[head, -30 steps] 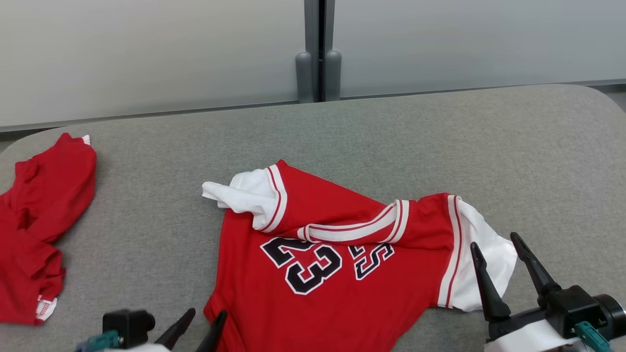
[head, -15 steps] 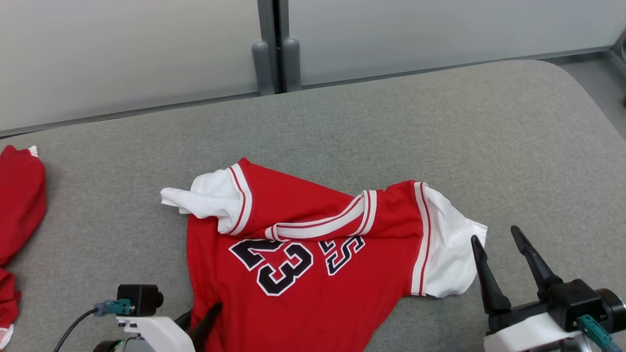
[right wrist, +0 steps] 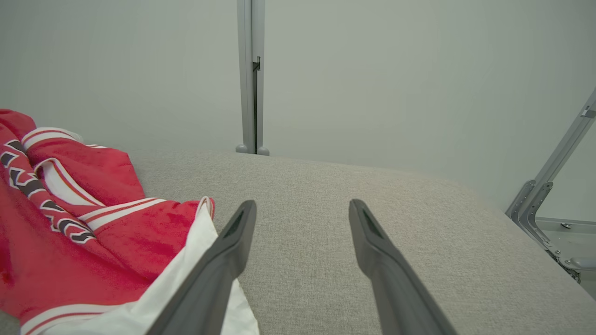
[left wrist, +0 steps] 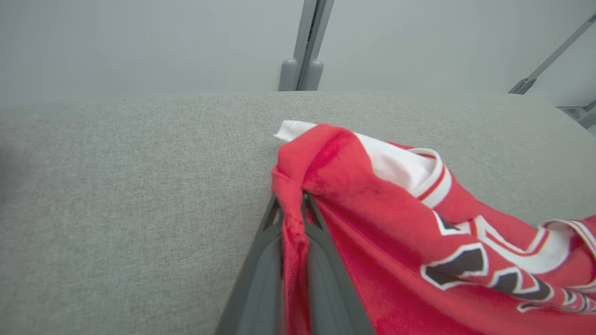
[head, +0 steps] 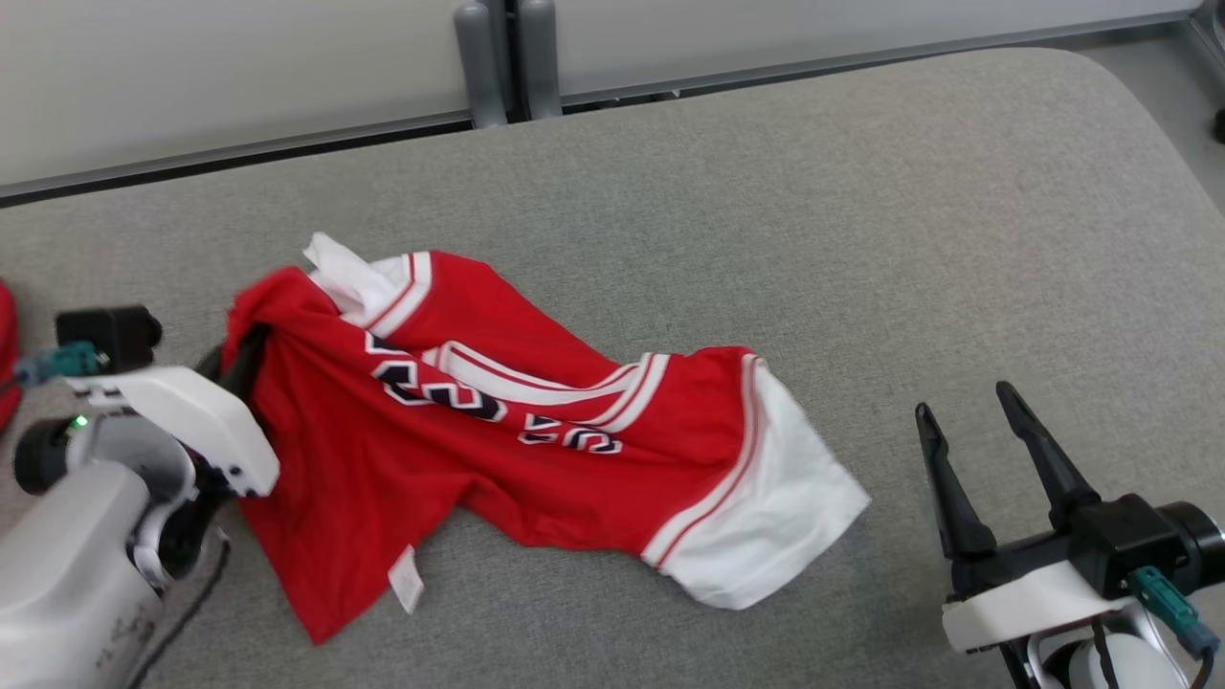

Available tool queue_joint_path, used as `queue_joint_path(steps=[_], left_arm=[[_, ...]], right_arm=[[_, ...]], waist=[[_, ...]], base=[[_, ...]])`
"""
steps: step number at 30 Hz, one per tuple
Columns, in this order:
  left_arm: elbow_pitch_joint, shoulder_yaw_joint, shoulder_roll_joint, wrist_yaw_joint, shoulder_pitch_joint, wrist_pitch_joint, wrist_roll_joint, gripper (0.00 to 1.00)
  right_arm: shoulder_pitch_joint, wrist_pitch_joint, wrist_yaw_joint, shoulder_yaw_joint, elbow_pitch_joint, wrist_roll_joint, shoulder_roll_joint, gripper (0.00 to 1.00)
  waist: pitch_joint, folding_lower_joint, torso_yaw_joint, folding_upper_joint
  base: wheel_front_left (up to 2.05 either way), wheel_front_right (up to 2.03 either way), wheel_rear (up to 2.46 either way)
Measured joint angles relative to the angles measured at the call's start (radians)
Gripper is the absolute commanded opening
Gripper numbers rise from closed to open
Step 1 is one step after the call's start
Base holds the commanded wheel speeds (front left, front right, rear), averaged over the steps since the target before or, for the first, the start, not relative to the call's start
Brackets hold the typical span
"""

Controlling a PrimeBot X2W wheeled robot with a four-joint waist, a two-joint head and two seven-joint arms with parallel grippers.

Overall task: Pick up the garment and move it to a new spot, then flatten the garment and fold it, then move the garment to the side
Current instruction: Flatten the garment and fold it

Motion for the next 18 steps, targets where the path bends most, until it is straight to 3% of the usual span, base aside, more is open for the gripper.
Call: queue_joint_path(steps=[4, 5, 6, 7, 11, 14, 18], left_arm=[[0.114, 0.0, -0.003, -0.04, -0.085, 0.03, 0.008, 0.0], [0.139, -0.002, -0.01, -0.048, -0.088, 0.04, 0.003, 0.24], [0.156, -0.009, -0.014, -0.059, -0.089, 0.047, 0.003, 0.71], [0.171, -0.01, -0.015, -0.067, -0.088, 0.055, 0.0, 1.0], [0.19, 0.0, 0.0, -0.078, -0.051, 0.013, -0.008, 1.0], [0.129, 0.048, 0.024, -0.018, 0.043, -0.148, -0.007, 1.0], [-0.045, 0.165, 0.034, 0.065, 0.193, -0.194, 0.009, 1.0]], right_arm=[[-0.029, 0.0, 0.0, 0.003, 0.004, 0.0, -0.01, 1.0], [-0.032, 0.0, 0.0, 0.004, 0.005, 0.0, -0.01, 1.0], [-0.032, 0.0, 0.0, 0.004, 0.005, 0.0, -0.01, 1.0], [-0.032, 0.0, 0.0, 0.003, 0.005, 0.0, -0.01, 1.0], [-0.017, 0.0, 0.0, -0.007, 0.005, -0.002, -0.009, 1.0], [0.022, 0.0, 0.0, -0.042, -0.013, -0.011, -0.011, 1.0], [0.053, 0.0, 0.0, -0.07, -0.037, -0.018, -0.024, 1.0]], waist=[[0.016, 0.0, -0.018, 0.0], [0.015, 0.0, -0.023, 0.0], [0.013, 0.0, -0.026, 0.0], [0.008, 0.0, -0.028, 0.0], [-0.019, 0.0, -0.026, 0.0], [-0.061, 0.0, -0.01, 0.0], [-0.103, 0.0, 0.024, 0.0]], base=[[0.0, 0.0, 0.0], [0.0, 0.0, 0.0], [0.0, 0.0, 0.0], [0.0, 0.0, 0.0], [0.0, 0.0, 0.0], [0.0, 0.0, 0.0], [0.0, 0.0, 0.0]])
